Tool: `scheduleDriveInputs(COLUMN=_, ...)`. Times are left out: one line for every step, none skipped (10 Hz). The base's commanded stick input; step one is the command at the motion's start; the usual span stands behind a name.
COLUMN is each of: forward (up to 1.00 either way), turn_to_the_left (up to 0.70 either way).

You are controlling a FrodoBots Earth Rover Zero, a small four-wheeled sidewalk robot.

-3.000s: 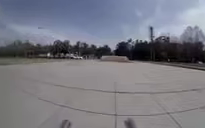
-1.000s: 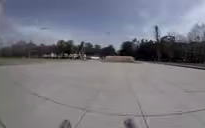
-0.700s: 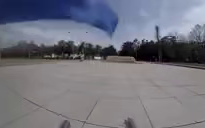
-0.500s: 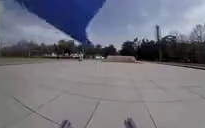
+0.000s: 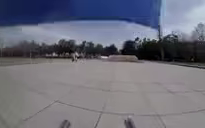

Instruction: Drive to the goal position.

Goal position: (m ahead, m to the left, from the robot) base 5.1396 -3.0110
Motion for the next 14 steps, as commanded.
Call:
scheduleDriveInputs(forward=0.32, turn_to_the_left=-0.23)
scheduleDriveInputs(forward=0.85, turn_to_the_left=-0.34)
scheduleDriveInputs(forward=0.85, turn_to_the_left=-0.34)
scheduleDriveInputs(forward=0.85, turn_to_the_left=-0.23)
scheduleDriveInputs(forward=0.85, turn_to_the_left=-0.01)
scheduleDriveInputs(forward=0.85, turn_to_the_left=0.0)
scheduleDriveInputs(forward=0.85, turn_to_the_left=0.0)
scheduleDriveInputs(forward=0.85, turn_to_the_left=0.0)
scheduleDriveInputs(forward=0.85, turn_to_the_left=0.0)
scheduleDriveInputs(forward=0.85, turn_to_the_left=0.0)
scheduleDriveInputs(forward=0.85, turn_to_the_left=0.0)
scheduleDriveInputs(forward=0.85, turn_to_the_left=0.0)
scheduleDriveInputs(forward=0.85, turn_to_the_left=0.0)
scheduleDriveInputs(forward=0.85, turn_to_the_left=0.0)
